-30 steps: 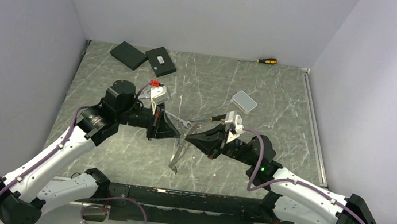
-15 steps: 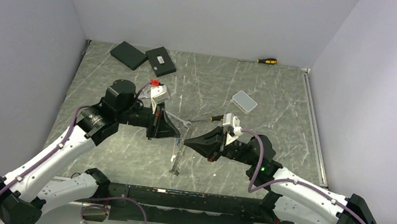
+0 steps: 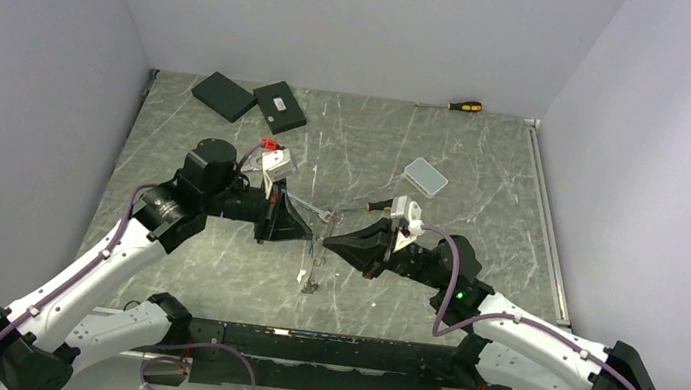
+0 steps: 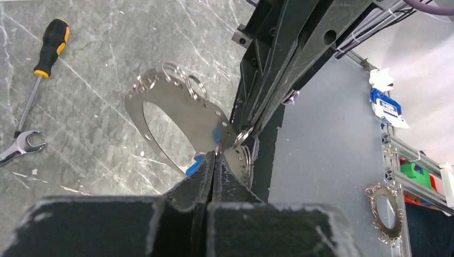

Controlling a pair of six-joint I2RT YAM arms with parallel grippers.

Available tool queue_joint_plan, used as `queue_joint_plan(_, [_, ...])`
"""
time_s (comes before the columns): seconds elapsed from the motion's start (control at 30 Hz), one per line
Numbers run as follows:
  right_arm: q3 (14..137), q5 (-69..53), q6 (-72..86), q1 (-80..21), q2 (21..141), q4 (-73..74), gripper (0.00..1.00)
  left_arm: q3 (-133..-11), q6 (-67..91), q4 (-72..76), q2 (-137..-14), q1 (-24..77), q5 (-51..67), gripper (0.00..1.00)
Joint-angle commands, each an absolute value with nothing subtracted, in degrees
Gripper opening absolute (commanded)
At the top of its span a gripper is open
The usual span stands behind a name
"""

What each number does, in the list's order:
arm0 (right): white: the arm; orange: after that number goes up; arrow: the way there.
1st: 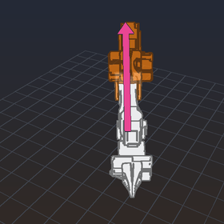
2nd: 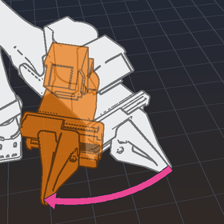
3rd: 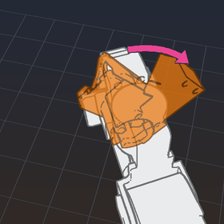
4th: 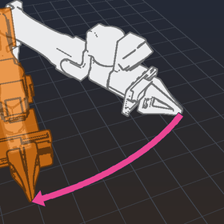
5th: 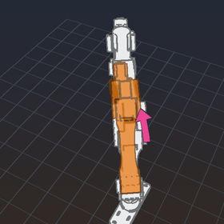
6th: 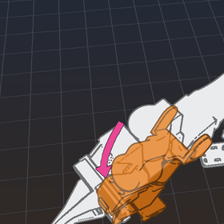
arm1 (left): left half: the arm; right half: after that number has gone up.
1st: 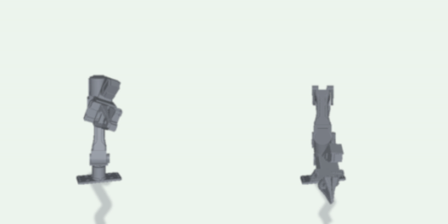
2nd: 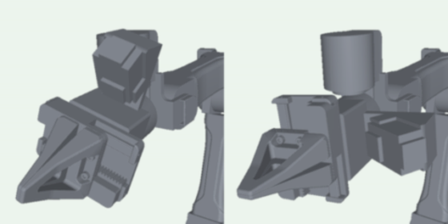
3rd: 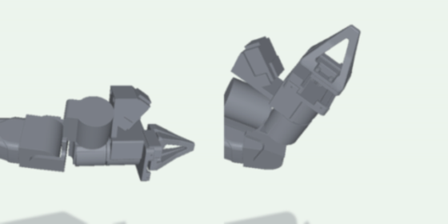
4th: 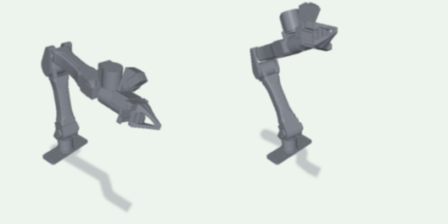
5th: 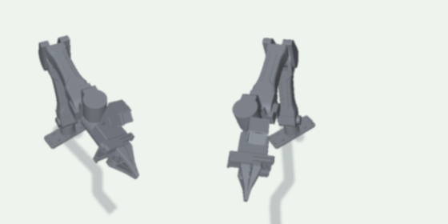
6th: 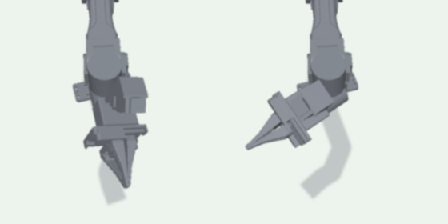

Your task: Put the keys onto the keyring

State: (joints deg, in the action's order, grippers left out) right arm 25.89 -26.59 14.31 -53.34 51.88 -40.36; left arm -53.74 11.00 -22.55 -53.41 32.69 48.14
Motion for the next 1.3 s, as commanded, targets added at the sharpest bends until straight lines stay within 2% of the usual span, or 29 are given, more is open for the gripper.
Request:
queue_joint_plan(0.0, [27.84, -23.93, 12.96, -53.53, 49.77, -43.45, 0.0, -55.83, 9.73, -23.55, -52.8, 32.52, 48.41, 0.0])
queue_joint_plan(0.87, [28.47, -23.06, 12.66, -53.53, 51.58, -43.19, 0.0, -55.18, 10.48, -22.38, -53.44, 32.53, 49.05, 0.0])
queue_joint_plan(1.07, [28.21, -21.04, 12.42, -53.53, 54.36, -43.93, 0.0, -55.62, 6.55, -28.23, -54.06, 32.52, 42.91, 0.0])
queue_joint_plan(1.27, [30.68, -23.07, 11.88, -53.53, 63.77, -48.92, 0.0, -57.0, 1.67, -37.52, -53.44, 32.51, 33.28, 0.0])
